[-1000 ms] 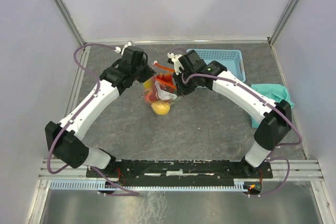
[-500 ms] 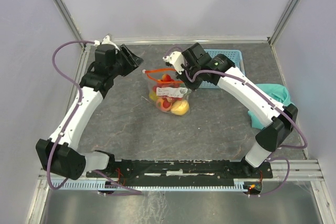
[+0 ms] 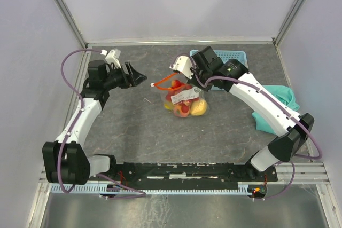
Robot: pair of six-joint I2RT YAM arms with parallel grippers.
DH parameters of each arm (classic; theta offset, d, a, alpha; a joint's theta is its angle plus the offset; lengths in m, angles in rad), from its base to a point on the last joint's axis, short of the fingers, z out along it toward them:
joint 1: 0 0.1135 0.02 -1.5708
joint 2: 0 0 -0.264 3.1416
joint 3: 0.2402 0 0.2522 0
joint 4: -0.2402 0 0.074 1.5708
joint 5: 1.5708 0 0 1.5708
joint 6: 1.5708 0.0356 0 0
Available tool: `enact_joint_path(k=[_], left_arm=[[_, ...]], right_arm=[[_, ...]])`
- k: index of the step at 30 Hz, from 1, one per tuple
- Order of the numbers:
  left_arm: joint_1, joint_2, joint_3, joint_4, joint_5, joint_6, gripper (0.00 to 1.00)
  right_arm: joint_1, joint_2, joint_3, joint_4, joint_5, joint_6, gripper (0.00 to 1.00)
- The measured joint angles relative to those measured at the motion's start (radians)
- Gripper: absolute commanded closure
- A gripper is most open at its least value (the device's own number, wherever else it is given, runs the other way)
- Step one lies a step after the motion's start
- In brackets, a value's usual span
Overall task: Place the food in the zip-top bag and seal the zipper
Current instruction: Zip the zipper food storage bag at the center of the board.
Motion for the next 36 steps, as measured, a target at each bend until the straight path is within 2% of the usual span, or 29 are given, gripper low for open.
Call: enact_joint_path(k=[5, 12, 18, 22, 25, 28, 30, 32, 34, 36], left_arm=[[0.012, 0.000, -0.094, 0.090, 0.137, 0.137, 0.17], [0.012, 0.002, -0.331, 0.426, 0.319, 0.210, 0.16], [-0.015, 0.060, -0.344, 0.602, 0.413, 0.282, 0.18], [-0.063, 0.142, -0.313, 0.648, 0.444, 0.320, 0.23], [-0.083, 0.189, -0.296, 0.674, 0.460, 0.334, 0.33], [-0.084, 0.215, -0.295, 0.721, 0.476, 0.336, 0.51], [-0.085, 0.227, -0.294, 0.763, 0.485, 0.330, 0.64], [-0.086, 0.234, -0.293, 0.793, 0.493, 0.323, 0.83], [-0.085, 0.234, -0.288, 0.805, 0.499, 0.319, 0.97], [-0.082, 0.233, -0.267, 0.785, 0.512, 0.330, 0.97]], right_arm=[[0.000, -0.019, -0.053, 0.031, 0.023, -0.024, 0.99], [-0.002, -0.040, -0.104, 0.053, 0.024, -0.036, 0.99], [-0.002, -0.051, -0.113, 0.077, 0.019, -0.043, 0.99], [-0.002, -0.058, -0.122, 0.080, 0.016, -0.049, 0.99], [-0.002, -0.058, -0.122, 0.080, 0.015, -0.051, 0.99], [-0.002, -0.058, -0.122, 0.080, 0.016, -0.054, 0.99], [-0.002, -0.058, -0.122, 0.080, 0.017, -0.055, 0.99], [-0.002, -0.059, -0.124, 0.081, 0.021, -0.060, 0.99], [-0.002, -0.061, -0.131, 0.084, 0.034, -0.071, 0.99], [-0.002, -0.066, -0.145, 0.086, 0.060, -0.086, 0.99]])
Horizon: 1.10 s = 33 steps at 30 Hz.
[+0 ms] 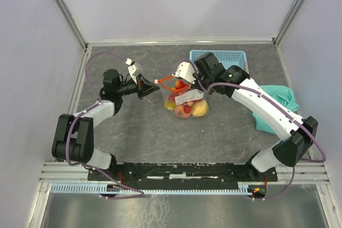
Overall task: Place the food in the zip-top bag and seal the zipper
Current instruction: Zip the zipper food storage bag at the center of the board.
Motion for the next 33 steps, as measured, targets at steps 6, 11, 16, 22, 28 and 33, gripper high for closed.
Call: enact_joint_path(k=[6, 11, 16, 22, 28, 33], left_arm=[[0.005, -0.069, 0.160, -0.361, 0.000, 0.220, 0.97], [0.002, -0.134, 0.203, -0.570, -0.024, 0.357, 0.97], [-0.023, -0.203, 0.189, -0.658, -0.061, 0.407, 0.97], [-0.044, -0.259, 0.159, -0.693, -0.108, 0.429, 0.97], [-0.047, -0.298, 0.151, -0.714, -0.154, 0.433, 0.97], [-0.048, -0.323, 0.148, -0.730, -0.175, 0.434, 0.97]], right_arm=[[-0.013, -0.055, -0.092, 0.031, 0.091, -0.060, 0.99], [-0.048, -0.099, -0.143, 0.074, 0.082, -0.068, 0.98], [-0.062, -0.130, -0.177, 0.089, 0.020, -0.049, 0.93], [-0.067, -0.134, -0.189, 0.088, -0.085, -0.019, 0.67], [-0.069, -0.153, -0.155, 0.069, -0.199, -0.011, 0.38], [-0.067, -0.149, -0.058, 0.061, -0.351, 0.004, 0.27]])
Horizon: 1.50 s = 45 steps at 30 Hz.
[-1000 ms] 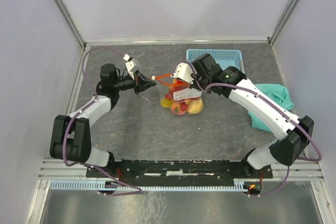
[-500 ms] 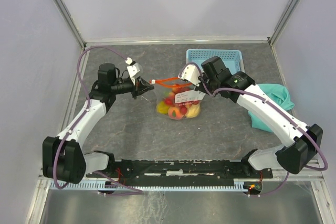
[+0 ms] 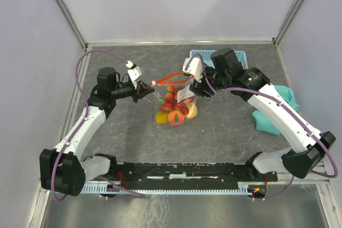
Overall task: Place the food in the zip-top bag and seal the zipper
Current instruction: Zip the zipper food storage bag at the center of the board.
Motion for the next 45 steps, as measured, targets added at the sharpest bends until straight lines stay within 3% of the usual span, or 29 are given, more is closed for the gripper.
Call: enact_joint_path(k=[10, 17, 25, 29, 35, 41, 43, 45], left_arm=[[-0.001, -0.037, -0.009, -0.005, -0.007, 0.014, 0.97], [-0.017, -0.061, -0.013, -0.009, -0.014, 0.028, 0.97], [-0.037, -0.087, -0.013, -0.050, -0.032, 0.076, 0.97], [-0.052, -0.093, -0.013, -0.065, -0.048, 0.104, 0.97], [-0.064, -0.099, -0.013, -0.068, -0.055, 0.125, 0.97], [-0.072, -0.110, -0.013, -0.085, -0.056, 0.138, 0.97], [-0.075, -0.115, -0.013, -0.090, -0.055, 0.142, 0.97], [-0.079, -0.120, -0.013, -0.096, -0.055, 0.145, 0.97]], right_arm=[[0.038, 0.121, 0.109, 0.137, -0.273, 0.051, 0.23], [0.038, 0.292, 0.211, 0.148, -0.320, -0.006, 0.23], [0.034, 0.380, 0.299, 0.101, -0.348, -0.080, 0.15], [0.030, 0.412, 0.355, 0.066, -0.391, -0.109, 0.15], [0.029, 0.509, 0.508, -0.024, -0.484, -0.145, 0.21], [0.029, 0.591, 0.528, -0.086, -0.529, -0.161, 0.29], [0.029, 0.613, 0.529, -0.094, -0.539, -0.164, 0.39], [0.029, 0.631, 0.535, -0.109, -0.548, -0.168, 0.60]])
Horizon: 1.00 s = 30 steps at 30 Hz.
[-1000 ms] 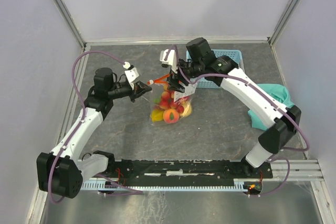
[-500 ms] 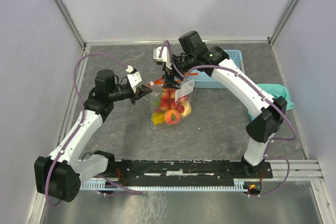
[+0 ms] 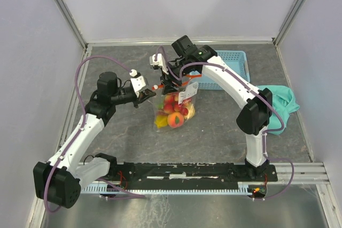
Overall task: Place the food in the zip-top bag and seal the zipper
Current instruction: Zip the zipper food storage bag at the center of the board.
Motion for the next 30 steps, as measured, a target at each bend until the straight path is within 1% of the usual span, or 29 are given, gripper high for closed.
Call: enact_joint_path(k=[1, 2, 4, 5, 6, 7, 12, 14, 20, 24, 28, 30], left_arm=[[-0.001, -0.001, 0.000, -0.002, 0.000, 0.003, 0.97], [-0.004, -0.002, 0.000, -0.005, -0.001, 0.005, 0.97], [-0.006, -0.003, 0.000, -0.006, -0.004, 0.008, 0.97], [-0.006, -0.003, -0.001, -0.006, -0.008, 0.010, 0.97], [-0.006, -0.005, -0.003, -0.005, -0.011, 0.010, 0.94], [-0.006, -0.008, -0.005, -0.003, -0.014, 0.010, 0.88], [-0.009, -0.026, -0.042, 0.055, -0.018, -0.008, 0.58], [-0.010, -0.027, -0.053, 0.087, -0.018, -0.027, 0.53], [-0.010, -0.017, -0.066, 0.175, 0.016, -0.103, 0.48], [-0.010, 0.006, -0.072, 0.264, 0.063, -0.183, 0.46], [-0.013, 0.036, -0.079, 0.375, 0.106, -0.280, 0.47], [-0.019, 0.056, -0.079, 0.419, 0.120, -0.320, 0.49]], right_arm=[[0.000, 0.008, 0.005, -0.011, -0.006, 0.000, 0.73], [0.000, 0.013, 0.010, -0.020, -0.012, -0.007, 0.81], [0.001, 0.018, 0.015, -0.042, -0.022, -0.006, 0.93], [0.001, 0.018, 0.015, -0.049, -0.023, -0.009, 0.98], [0.002, 0.017, 0.015, -0.052, -0.025, -0.004, 0.98], [0.002, 0.015, 0.011, -0.049, -0.025, -0.001, 0.99], [0.001, -0.054, -0.086, -0.008, -0.005, 0.030, 0.99], [0.001, -0.108, -0.147, 0.031, 0.014, 0.054, 0.99], [0.008, -0.274, -0.319, 0.153, 0.095, 0.117, 0.99], [0.018, -0.325, -0.374, 0.215, 0.156, 0.146, 0.99], [0.035, -0.343, -0.425, 0.281, 0.222, 0.167, 0.99], [0.044, -0.352, -0.453, 0.316, 0.252, 0.177, 0.99]])
